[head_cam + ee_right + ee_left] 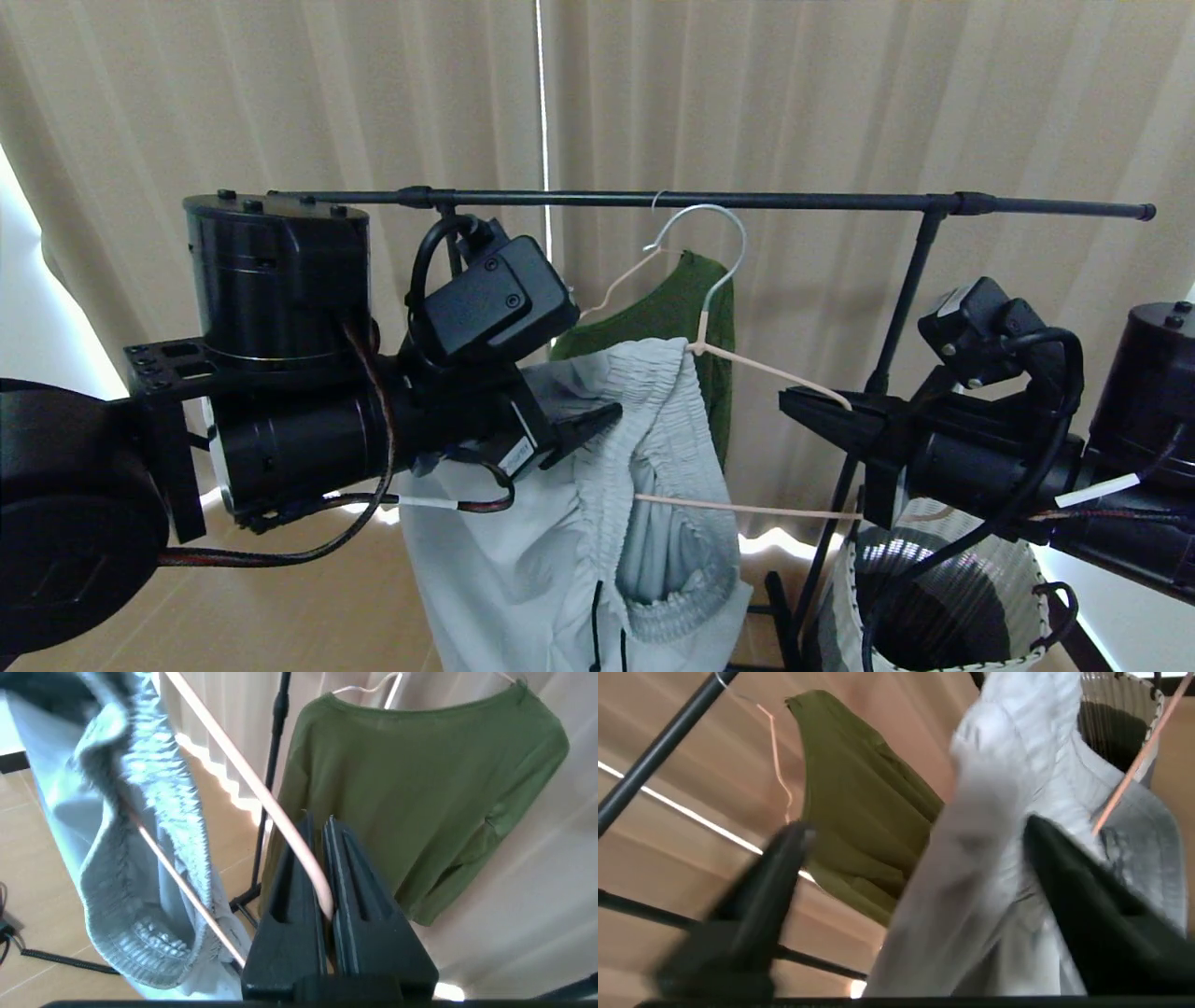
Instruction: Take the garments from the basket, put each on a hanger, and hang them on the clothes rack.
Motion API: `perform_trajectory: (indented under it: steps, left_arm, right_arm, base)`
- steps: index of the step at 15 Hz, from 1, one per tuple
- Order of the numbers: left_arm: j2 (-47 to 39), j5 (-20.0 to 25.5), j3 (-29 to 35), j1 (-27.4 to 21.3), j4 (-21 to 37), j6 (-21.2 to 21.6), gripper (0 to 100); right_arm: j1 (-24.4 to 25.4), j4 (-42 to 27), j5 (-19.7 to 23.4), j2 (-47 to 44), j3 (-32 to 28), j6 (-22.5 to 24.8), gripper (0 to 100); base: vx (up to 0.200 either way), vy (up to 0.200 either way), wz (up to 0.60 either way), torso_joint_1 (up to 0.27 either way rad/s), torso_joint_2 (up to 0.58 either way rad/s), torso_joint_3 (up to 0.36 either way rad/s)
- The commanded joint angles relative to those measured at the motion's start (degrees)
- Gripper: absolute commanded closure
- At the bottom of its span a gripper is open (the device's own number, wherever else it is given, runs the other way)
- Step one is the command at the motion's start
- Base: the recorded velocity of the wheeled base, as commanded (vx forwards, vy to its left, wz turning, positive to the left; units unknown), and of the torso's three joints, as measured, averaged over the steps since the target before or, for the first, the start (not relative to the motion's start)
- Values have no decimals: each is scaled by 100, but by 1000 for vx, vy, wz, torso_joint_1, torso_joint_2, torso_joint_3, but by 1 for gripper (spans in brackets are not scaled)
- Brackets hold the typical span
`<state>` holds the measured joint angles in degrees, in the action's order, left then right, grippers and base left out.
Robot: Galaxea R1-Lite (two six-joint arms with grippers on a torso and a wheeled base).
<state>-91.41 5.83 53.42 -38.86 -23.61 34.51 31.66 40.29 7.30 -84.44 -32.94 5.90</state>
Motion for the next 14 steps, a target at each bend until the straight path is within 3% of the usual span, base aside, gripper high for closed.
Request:
perform_trajectory:
  steps: [1,6,10,14]
  left_arm:
    - [-26,-3,-7,2,-3,3,100]
    - [-9,-11,-130,10,-73,-6,100]
    - [-35,-38,-517,28,-794,3,100]
    - [-18,-64,-552,81,-820,-23,100]
  right_arm:
    - [16,5,17,16,-2,-1,100]
    - [16,14,34,25,-11,-19,100]
    - [-2,23,34,25,-2,-28,100]
    - [-2,14,34,16,-20,-28,100]
  base:
    - [0,0,0,0,0,0]
    - [0,0,0,0,0,0]
    - [0,0,0,0,0,0]
    - [0,0,0,0,0,0]
